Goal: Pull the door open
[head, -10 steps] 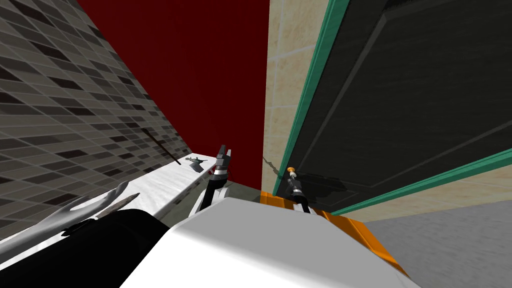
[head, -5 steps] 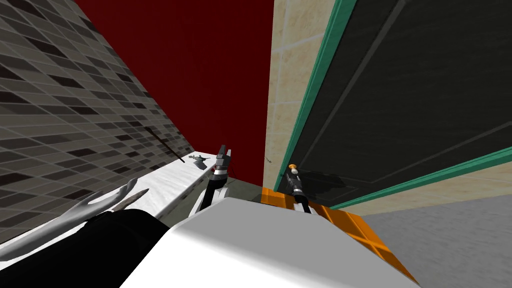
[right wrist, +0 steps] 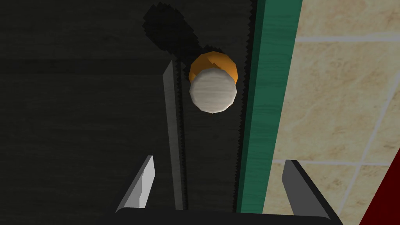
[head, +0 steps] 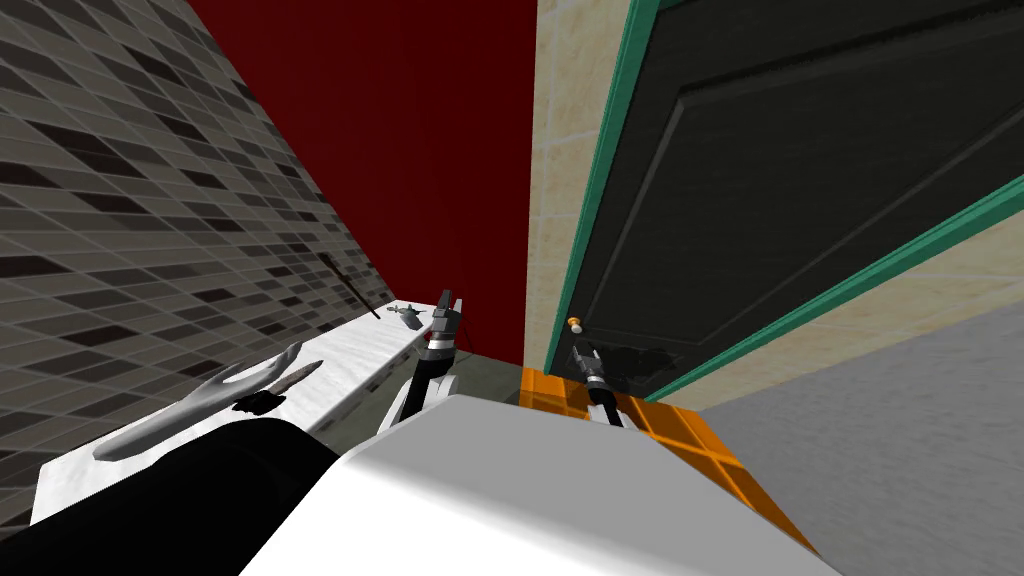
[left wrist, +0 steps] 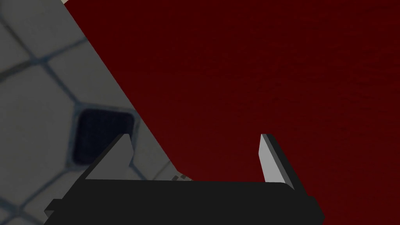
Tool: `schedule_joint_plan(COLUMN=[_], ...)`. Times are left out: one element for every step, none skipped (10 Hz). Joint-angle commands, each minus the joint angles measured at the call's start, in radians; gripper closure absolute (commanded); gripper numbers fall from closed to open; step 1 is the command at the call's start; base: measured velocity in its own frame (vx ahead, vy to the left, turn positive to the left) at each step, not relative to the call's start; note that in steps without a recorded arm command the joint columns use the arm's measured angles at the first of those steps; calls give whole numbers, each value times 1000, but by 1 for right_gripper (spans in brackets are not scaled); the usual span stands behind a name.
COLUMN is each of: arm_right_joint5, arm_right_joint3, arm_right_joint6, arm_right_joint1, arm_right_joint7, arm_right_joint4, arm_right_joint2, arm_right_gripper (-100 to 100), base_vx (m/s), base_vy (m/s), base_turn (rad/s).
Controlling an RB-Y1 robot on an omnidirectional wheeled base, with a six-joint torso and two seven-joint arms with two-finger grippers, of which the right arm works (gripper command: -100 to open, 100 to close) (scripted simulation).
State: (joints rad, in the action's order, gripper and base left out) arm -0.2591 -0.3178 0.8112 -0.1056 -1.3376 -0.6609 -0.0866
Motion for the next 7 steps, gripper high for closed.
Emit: schedule_joint_plan(arm_right_joint5=[7,9,15,21,21,31,36], arm_right_joint3=[-8,-11,-18,-25,-25,-37,-43], arm_right_joint6=[10,14,22,32,32,46,54], arm_right_joint1=[7,10,17,23,23,34,40], arm_right_joint7=[11,15,23,33,33,48,57], arm_right_joint4=[6,9,14,20,20,29,34], arm_right_joint2=[-16,-22,-36,-50,-50,-73,-86], arm_right_gripper=[-100,-100,-100,-100,-100,-100,-100], base_vx=[101,185,187,195,154,190,204], base_vy=[21,24,22,21,14,28,16], base_turn=[113,91,95,137,49,136,161])
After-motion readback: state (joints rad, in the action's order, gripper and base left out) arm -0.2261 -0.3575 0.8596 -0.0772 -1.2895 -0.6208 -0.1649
